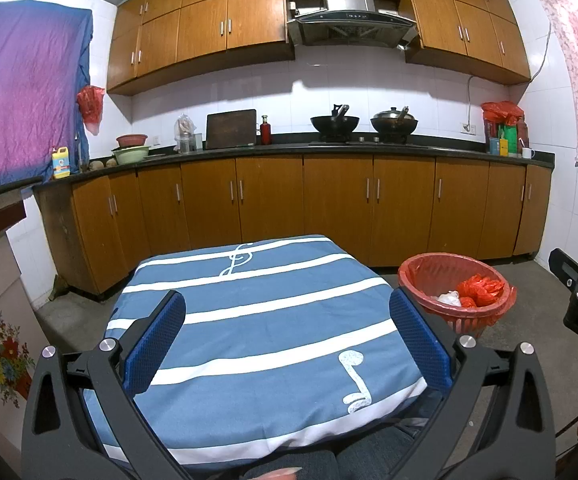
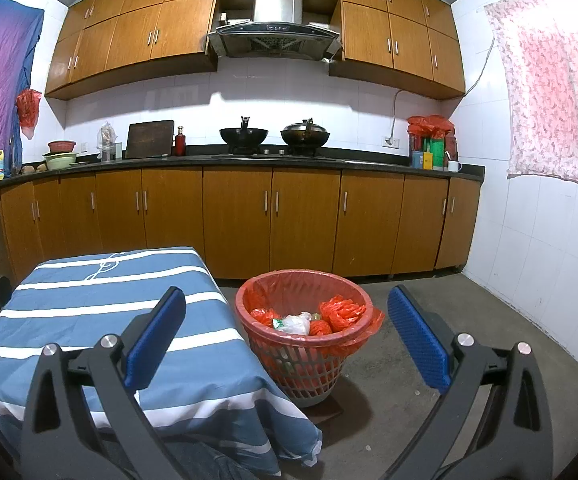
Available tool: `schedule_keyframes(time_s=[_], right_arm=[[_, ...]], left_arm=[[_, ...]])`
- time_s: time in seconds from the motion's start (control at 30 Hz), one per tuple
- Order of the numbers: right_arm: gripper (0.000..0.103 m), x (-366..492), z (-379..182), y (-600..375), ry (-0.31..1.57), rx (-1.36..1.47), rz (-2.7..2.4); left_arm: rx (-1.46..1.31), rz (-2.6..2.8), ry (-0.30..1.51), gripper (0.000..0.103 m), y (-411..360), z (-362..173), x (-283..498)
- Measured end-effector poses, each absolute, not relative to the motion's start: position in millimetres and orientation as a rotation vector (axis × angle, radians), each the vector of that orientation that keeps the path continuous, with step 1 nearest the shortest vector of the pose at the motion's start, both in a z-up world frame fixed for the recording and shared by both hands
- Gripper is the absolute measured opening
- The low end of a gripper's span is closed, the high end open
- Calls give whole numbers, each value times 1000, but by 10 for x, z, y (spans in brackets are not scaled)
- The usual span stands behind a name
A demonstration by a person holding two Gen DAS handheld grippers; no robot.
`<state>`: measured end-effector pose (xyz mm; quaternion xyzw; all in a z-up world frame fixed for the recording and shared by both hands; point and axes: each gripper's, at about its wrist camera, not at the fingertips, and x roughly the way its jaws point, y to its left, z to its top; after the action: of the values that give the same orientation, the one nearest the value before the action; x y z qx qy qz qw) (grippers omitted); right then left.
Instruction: Collect trash
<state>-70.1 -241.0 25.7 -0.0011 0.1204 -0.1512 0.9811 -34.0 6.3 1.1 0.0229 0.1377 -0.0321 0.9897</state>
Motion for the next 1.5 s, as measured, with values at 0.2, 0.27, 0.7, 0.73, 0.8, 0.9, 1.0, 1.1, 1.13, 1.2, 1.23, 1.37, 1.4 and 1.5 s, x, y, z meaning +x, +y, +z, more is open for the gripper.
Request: schedule_keyframes(time_s=[0.2,0.27,0.7,0.73,0.8,0.9,1.0,1.1,1.13,1.2,1.23,1.37,1.4,1.5], right_arm=[[99,-702,256,-2406,243,-2,-304],[99,-698,259,-2401,243,-1,-304],[99,-695,258,-2379,243,-1,-303],[99,-695,257,-2386,244,-1,-303],[99,-696,258,-2388,244,-1,-303],[99,-697,258,-2387,244,-1,-303],[99,-693,252,-2361,245,-1,-302],[99,-692,253,-2360,245,-1,-302],[99,-693,253,-2367,245,-1,-302],[99,-693,253,-2370,245,0,-302],[99,-693,254,-2359,246,0,-302],[99,-687,237,-2343,247,-1,-301],[99,-688,236,-2329,248,-1,-300],[99,-680,217,-2314,249,0,-299]], left_arm=[[45,-65,277,101,64,13,-343],[46,-64,276,101,67,12,-339],[45,-66,276,101,79,13,-336],[45,-66,276,101,79,13,-335],[45,-66,276,101,78,13,-336],[45,-66,277,101,75,13,-337],[44,-65,277,101,73,12,-338],[44,-65,278,101,70,14,-340],[44,-65,278,101,70,13,-340],[44,-65,276,101,70,13,-341],[44,-65,277,101,70,12,-339],[43,-65,277,101,71,11,-339],[44,-65,278,101,71,11,-339],[42,-65,278,101,71,12,-340]])
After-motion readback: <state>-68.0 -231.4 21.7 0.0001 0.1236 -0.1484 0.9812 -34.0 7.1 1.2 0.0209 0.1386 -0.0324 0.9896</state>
